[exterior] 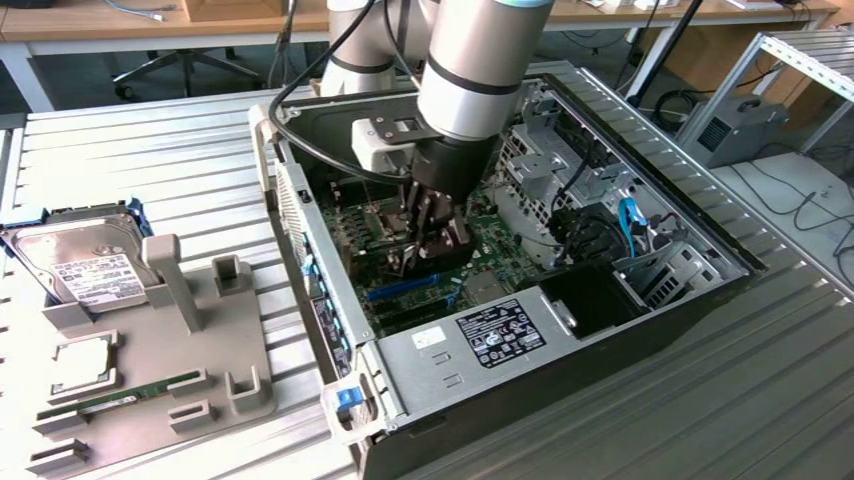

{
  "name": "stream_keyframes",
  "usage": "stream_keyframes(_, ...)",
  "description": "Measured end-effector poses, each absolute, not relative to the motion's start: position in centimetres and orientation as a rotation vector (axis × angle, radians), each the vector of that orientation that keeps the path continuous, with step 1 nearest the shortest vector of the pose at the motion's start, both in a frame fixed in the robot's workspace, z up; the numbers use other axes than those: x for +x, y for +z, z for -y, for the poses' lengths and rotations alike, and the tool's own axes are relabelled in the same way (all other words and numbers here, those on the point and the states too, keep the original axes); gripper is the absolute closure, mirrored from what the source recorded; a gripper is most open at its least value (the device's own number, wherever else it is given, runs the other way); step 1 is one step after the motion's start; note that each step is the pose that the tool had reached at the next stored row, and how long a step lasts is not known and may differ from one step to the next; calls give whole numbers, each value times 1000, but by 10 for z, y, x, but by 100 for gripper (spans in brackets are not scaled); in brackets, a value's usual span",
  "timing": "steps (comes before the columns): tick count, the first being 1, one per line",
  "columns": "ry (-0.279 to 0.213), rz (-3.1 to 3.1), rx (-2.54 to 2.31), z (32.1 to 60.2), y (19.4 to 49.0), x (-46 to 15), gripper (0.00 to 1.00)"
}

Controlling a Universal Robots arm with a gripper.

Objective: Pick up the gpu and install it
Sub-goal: 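Insert the gpu into the slot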

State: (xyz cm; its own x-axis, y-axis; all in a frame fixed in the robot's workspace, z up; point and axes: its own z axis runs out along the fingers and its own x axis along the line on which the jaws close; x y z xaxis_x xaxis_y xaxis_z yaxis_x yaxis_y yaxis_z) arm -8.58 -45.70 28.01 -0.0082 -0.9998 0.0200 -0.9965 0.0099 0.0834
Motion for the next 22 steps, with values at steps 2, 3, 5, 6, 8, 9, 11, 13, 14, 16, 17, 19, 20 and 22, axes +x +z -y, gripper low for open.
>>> stream_keyframes(2, -69, 2179, 2159, 456, 277, -86, 74)
stream_keyframes(3, -69, 2179, 2159, 455, 276, -86, 74)
stream_keyframes(5, -69, 2179, 2159, 454, 274, -87, 74)
stream_keyframes(6, -69, 2179, 2159, 454, 274, -88, 74)
stream_keyframes(8, -69, 2179, 2159, 454, 273, -91, 74)
stream_keyframes(9, -69, 2179, 2159, 454, 273, -92, 74)
stream_keyframes(11, -70, 2179, 2160, 454, 273, -94, 74)
stream_keyframes(13, -75, 2181, 2162, 453, 273, -94, 74)
stream_keyframes(14, -76, 2182, 2162, 452, 273, -94, 74)
stream_keyframes(16, -76, 2182, 2162, 451, 273, -94, 74)
stream_keyframes(17, -74, 2181, 2162, 451, 273, -94, 74)
stream_keyframes(19, -72, 2180, 2161, 451, 273, -94, 74)
stream_keyframes(20, -72, 2180, 2160, 451, 273, -94, 74)
stream_keyframes(22, -71, 2180, 2160, 451, 272, -94, 74)
